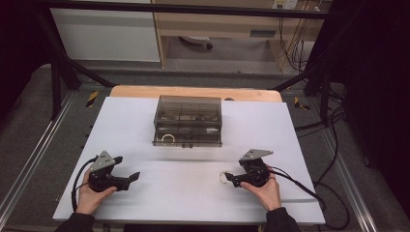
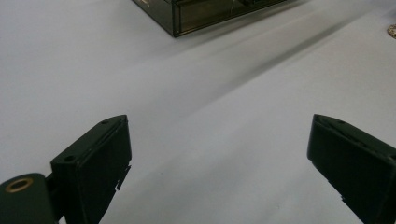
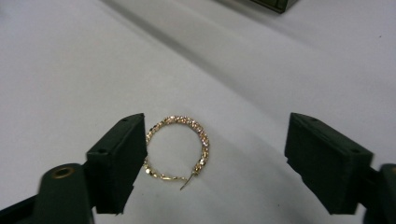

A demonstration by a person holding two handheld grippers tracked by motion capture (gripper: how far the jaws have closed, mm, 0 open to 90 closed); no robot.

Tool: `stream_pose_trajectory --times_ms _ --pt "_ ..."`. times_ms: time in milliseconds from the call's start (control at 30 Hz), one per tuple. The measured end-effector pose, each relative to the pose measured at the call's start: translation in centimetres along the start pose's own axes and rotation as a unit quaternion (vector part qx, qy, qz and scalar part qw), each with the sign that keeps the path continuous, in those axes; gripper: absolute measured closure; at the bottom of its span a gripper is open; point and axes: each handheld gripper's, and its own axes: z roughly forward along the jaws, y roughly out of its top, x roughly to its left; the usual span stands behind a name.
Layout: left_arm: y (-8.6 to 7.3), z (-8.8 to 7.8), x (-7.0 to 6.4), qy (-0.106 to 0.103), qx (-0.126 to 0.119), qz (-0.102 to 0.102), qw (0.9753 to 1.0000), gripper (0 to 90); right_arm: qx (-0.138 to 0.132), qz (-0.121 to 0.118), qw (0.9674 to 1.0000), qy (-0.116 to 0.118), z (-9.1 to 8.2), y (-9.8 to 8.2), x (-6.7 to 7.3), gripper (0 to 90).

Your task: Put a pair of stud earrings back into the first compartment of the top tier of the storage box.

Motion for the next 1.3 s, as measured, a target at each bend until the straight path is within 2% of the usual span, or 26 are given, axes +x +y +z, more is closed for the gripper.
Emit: stream_pose_trajectory --times_ms 300,367,600,800,1033,1300 --pt "0.0 0.0 0.0 0.000 0.000 0.000 1.0000 6.1 0.009 -0.007 0.9999 0.003 0.7 -0.5 0.1 51.5" --pt "0.0 0.0 0.0 0.000 -0.001 0.001 1.0000 6.1 0.008 -0.010 0.9999 0.002 0.9 -0.5 0.1 60.1" --pt "0.0 0.0 0.0 0.000 -0.001 0.001 1.0000 6.1 0.013 -0.013 0.9998 0.005 1.1 -0.6 0.1 71.8" --pt "0.0 0.0 0.0 0.000 -0.001 0.001 1.0000 6.1 0.020 -0.013 0.9996 0.011 1.1 -0.6 0.3 78.0" --pt "0.0 0.0 0.0 0.000 0.000 0.000 1.0000 6.1 0.021 -0.014 0.9997 0.002 1.1 -0.6 0.3 82.2" --pt "0.0 0.0 0.0 0.001 0.000 0.001 1.0000 6.1 0.023 0.008 0.9997 0.001 1.1 -0.6 0.3 86.6"
